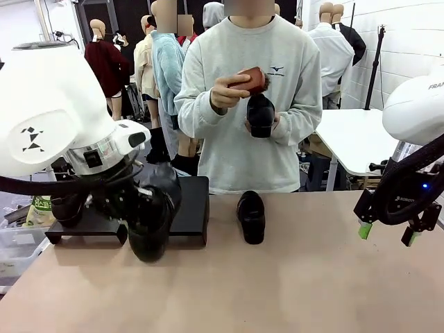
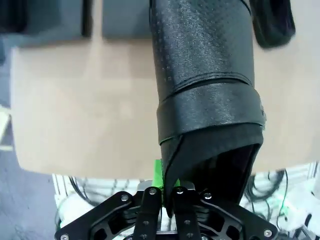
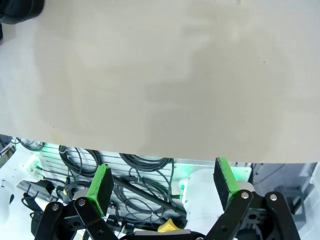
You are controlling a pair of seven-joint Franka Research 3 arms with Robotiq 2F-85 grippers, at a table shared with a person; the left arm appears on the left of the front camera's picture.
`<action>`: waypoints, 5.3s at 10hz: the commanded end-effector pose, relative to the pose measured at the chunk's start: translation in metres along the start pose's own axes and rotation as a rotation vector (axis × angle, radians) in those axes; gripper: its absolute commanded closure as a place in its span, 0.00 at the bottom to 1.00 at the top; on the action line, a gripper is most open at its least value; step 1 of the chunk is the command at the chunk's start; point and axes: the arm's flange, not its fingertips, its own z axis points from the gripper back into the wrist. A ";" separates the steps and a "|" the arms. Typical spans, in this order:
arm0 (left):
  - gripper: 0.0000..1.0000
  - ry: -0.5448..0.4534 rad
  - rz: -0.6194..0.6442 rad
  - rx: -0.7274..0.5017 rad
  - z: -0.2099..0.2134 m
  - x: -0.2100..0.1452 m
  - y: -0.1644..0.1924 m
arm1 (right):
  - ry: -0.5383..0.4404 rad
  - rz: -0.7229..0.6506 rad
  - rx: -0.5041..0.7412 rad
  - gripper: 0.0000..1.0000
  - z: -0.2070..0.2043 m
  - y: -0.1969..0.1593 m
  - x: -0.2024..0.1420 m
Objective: Organize the shoes by placing them on the stand.
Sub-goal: Place the Shoe from the middle of the table onto the Shoes Stand.
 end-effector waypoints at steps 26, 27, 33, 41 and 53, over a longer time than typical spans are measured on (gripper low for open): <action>1.00 -0.062 0.104 0.105 -0.100 0.191 0.211 | 0.006 0.007 -0.008 0.00 0.002 0.000 0.001; 1.00 -0.048 0.123 0.109 -0.106 0.192 0.211 | 0.006 0.007 -0.008 0.00 0.002 0.000 0.001; 1.00 0.010 0.124 0.055 -0.120 0.188 0.203 | 0.006 0.007 -0.008 0.00 0.002 0.000 0.001; 0.70 0.031 0.126 0.092 -0.138 0.192 0.202 | 0.006 0.007 -0.008 0.00 0.002 0.000 0.001; 0.00 -0.032 0.084 0.115 -0.102 0.192 0.197 | 0.006 0.007 -0.008 0.00 0.002 0.000 0.001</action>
